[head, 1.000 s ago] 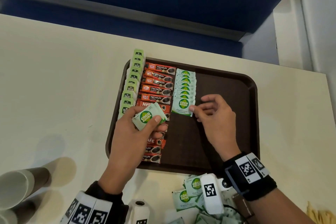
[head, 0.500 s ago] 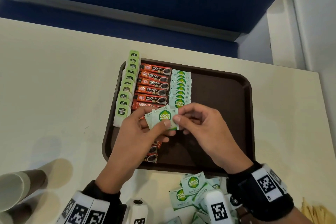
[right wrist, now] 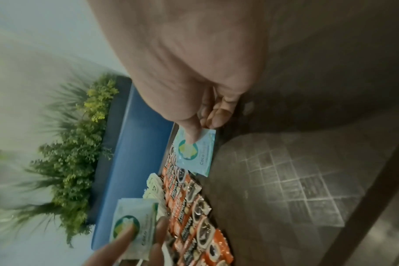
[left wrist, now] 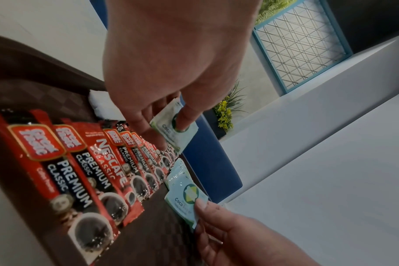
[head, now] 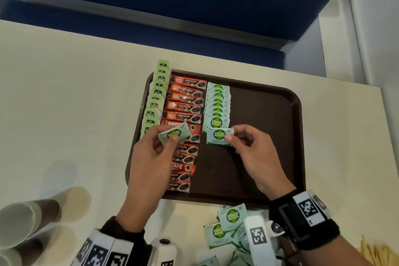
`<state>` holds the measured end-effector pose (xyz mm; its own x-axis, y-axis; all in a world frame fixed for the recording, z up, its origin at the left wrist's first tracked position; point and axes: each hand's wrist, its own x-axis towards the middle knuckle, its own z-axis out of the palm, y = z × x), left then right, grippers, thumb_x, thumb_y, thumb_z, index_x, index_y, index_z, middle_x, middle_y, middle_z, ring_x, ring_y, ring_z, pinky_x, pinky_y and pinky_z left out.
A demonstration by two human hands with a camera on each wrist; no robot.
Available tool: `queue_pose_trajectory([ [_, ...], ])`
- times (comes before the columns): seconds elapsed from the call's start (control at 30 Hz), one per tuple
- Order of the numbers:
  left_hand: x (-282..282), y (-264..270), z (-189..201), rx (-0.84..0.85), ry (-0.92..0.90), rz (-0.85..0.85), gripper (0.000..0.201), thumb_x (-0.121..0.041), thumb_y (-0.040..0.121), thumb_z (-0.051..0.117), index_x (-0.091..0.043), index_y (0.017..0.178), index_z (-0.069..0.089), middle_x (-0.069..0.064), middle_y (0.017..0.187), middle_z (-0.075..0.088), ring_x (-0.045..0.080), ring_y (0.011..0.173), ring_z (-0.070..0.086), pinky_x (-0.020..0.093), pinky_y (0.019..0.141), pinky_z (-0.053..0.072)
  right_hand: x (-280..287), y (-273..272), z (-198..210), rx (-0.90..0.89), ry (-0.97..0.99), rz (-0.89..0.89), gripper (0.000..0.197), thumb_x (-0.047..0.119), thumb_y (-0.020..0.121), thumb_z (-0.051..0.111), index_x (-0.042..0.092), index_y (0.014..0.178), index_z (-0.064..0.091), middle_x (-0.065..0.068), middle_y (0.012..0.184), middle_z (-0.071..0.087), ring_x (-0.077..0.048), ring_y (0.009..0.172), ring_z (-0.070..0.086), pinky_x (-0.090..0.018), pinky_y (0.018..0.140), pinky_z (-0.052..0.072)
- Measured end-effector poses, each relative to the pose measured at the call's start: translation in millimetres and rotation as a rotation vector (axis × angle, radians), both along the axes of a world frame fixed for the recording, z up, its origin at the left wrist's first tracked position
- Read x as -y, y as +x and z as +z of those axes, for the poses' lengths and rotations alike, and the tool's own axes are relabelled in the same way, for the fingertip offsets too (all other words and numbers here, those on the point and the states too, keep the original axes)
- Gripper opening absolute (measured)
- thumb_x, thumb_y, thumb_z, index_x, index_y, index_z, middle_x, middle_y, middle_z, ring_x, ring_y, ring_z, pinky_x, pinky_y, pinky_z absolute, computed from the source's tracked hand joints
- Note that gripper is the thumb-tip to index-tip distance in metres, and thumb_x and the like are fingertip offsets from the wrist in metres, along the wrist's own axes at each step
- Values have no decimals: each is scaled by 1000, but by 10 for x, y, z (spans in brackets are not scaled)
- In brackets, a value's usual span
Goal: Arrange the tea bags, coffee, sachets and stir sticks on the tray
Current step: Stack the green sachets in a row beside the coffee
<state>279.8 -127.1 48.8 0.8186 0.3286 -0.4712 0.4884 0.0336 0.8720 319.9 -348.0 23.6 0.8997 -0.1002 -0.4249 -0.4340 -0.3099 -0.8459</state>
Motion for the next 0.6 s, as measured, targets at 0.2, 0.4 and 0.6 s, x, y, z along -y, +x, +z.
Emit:
queue_pose_trajectory([
  [0.2,-49,-9,25,-6,16,-17,14,-35,104,69,-43,115,72,-14,114,78,11,101,79,45,86,67,-84,65,-148,124,-203,-21,18,23,90,86,25,100,73,6,86,73,-11,80,69,-45,77,65],
  [0.4,-76,-22,34,-3,-7,-30,14,-36,102,70,-44,114,72,-15,112,79,10,99,80,43,87,67,-125,70,-171,165,-221,-36,36,23,86,90,23,112,64,5,88,73,-6,79,70,-38,77,65],
  [0.6,-103,-40,53,9,-53,-25,15,-32,102,70,-41,115,71,-13,110,80,7,98,80,20,69,64,-132,70,-167,165,-242,-34,40,26,86,90,23,115,62,5,88,74,-6,79,71,-39,75,65],
])
